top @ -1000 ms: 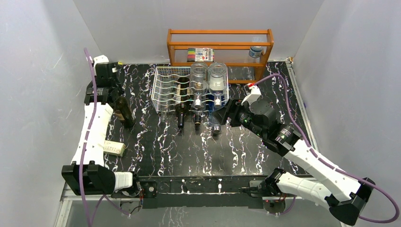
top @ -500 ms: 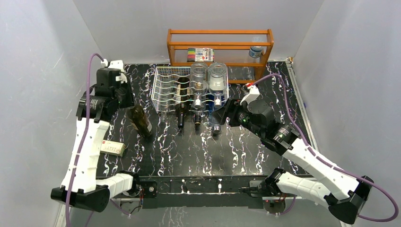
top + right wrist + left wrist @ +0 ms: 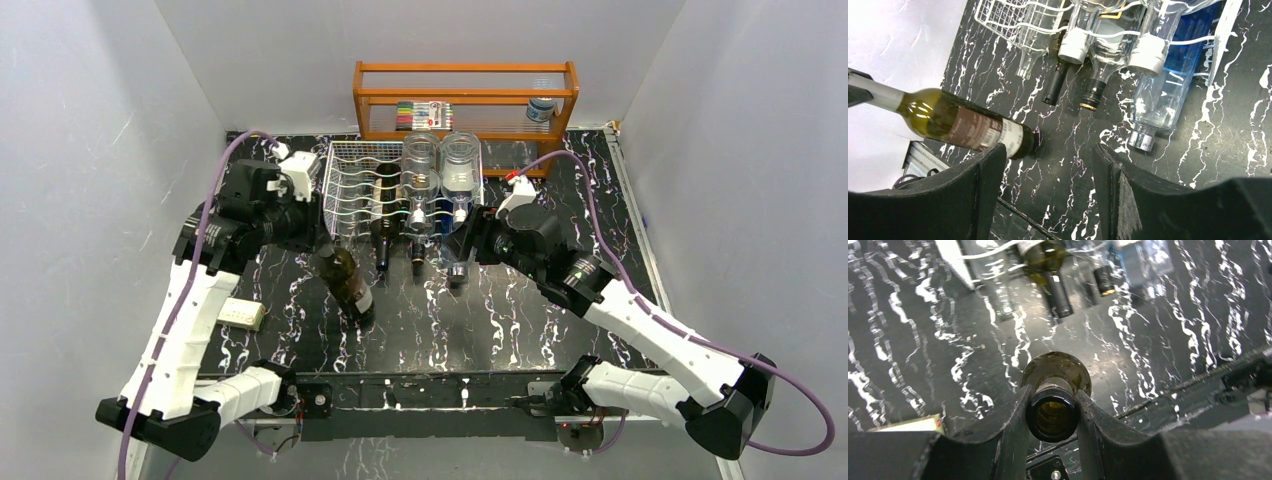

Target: Put the wine bottle on the wine rack

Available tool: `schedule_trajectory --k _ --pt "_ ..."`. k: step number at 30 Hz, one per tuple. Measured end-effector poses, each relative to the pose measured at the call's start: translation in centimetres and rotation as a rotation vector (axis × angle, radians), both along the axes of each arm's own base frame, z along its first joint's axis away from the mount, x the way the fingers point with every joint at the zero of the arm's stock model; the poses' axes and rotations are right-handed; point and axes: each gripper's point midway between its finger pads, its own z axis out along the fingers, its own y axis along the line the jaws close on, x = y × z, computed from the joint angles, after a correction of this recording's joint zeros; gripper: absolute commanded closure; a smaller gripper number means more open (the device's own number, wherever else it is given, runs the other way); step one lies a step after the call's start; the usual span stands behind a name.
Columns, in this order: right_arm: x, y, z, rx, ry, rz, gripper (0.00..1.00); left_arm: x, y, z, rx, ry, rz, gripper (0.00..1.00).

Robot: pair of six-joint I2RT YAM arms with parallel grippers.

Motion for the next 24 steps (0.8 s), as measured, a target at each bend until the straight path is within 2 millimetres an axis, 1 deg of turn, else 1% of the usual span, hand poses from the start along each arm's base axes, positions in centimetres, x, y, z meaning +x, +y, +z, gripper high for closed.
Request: schedule_trajectory --k 4,11,14,16,21,23,24 --pt "-0.1 0.1 0.2 0.006 -0.002 0.007 0.26 -0.6 -2.2 -0.6 -0.036 0.013 -0.101 0.77" --pt "-0.2 0.3 -0.2 0.001 0.009 0.019 0.25 -0.7 -4.8 -1.1 -0.017 -0.006 -0.199 0.75" --pt "-0.2 0.5 -0.5 -0.005 0.017 0.029 0.25 -0.7 -6.3 -1.7 0.008 -0.013 -0.249 0.67" --pt "-0.3 0.6 -0.6 -0.007 0.019 0.033 0.24 -0.5 -7.2 -1.7 0.010 -0.035 -0.278 0.59" --pt "-0.3 0.6 -0.6 -0.012 0.014 0.043 0.22 -0.9 -8.2 -2.0 0.004 -0.053 -0.327 0.39" --pt "-0.4 0.6 -0.6 -0.016 0.010 0.050 0.19 -1.1 -8.3 -2.3 0.002 -0.051 -0.345 0.30" --pt "-0.5 0.7 -0.6 -0.019 0.007 0.060 0.18 -1.2 -8.4 -2.5 0.001 -0.047 -0.357 0.27"
